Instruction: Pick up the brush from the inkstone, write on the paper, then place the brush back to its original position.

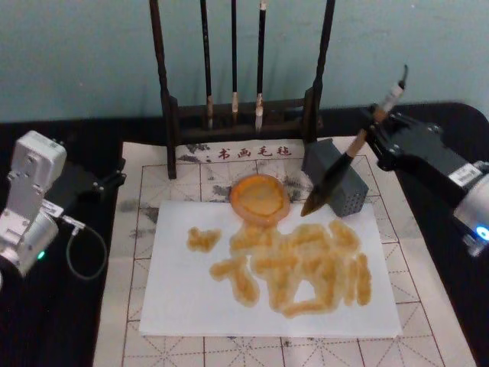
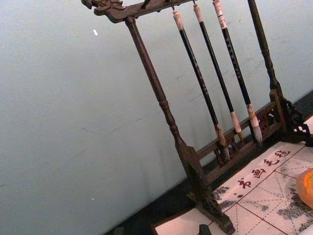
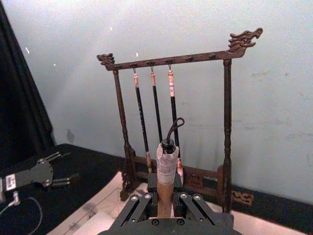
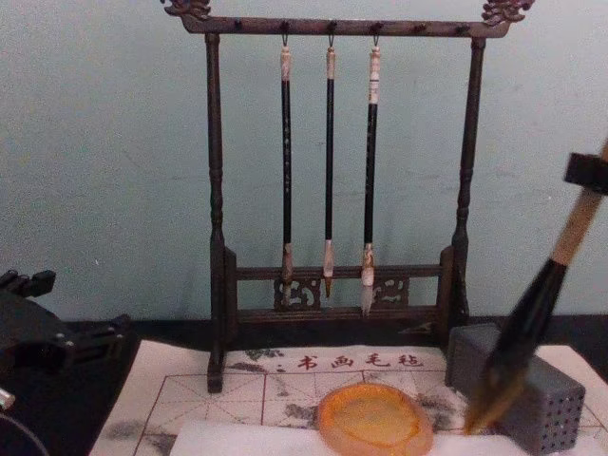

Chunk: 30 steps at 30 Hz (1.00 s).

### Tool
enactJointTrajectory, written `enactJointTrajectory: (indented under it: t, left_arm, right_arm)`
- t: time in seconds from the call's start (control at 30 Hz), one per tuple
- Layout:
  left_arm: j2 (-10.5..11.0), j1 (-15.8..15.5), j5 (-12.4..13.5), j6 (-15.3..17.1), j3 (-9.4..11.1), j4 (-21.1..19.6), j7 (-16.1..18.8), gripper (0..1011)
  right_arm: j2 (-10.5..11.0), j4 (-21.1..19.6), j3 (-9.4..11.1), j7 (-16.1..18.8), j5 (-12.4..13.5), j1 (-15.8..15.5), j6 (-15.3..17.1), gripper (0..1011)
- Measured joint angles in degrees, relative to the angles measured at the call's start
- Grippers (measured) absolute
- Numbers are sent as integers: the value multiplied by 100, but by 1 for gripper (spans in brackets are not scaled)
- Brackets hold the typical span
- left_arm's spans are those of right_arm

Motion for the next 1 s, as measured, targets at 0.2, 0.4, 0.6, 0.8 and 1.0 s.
enactJointTrajectory:
  t: [0.2,0.4,0.6,0.8,1.0]
  left_arm:
    - [0,0,0,0,0,0,0,1001]
    - [0,0,0,0,0,0,0,1001]
    - [0,0,0,0,0,0,0,1001]
    - [0,0,0,0,0,0,0,1001]
    - [0,0,0,0,0,0,0,1001]
  right_arm:
    - [171,-339,291,122,129,-506,-11,181]
    - [265,-539,511,309,263,-892,-32,181]
    - [354,-674,703,573,389,-1232,-43,181]
    - [438,-748,794,789,468,-1477,-11,181]
    - [482,-730,760,941,584,-1599,68,181]
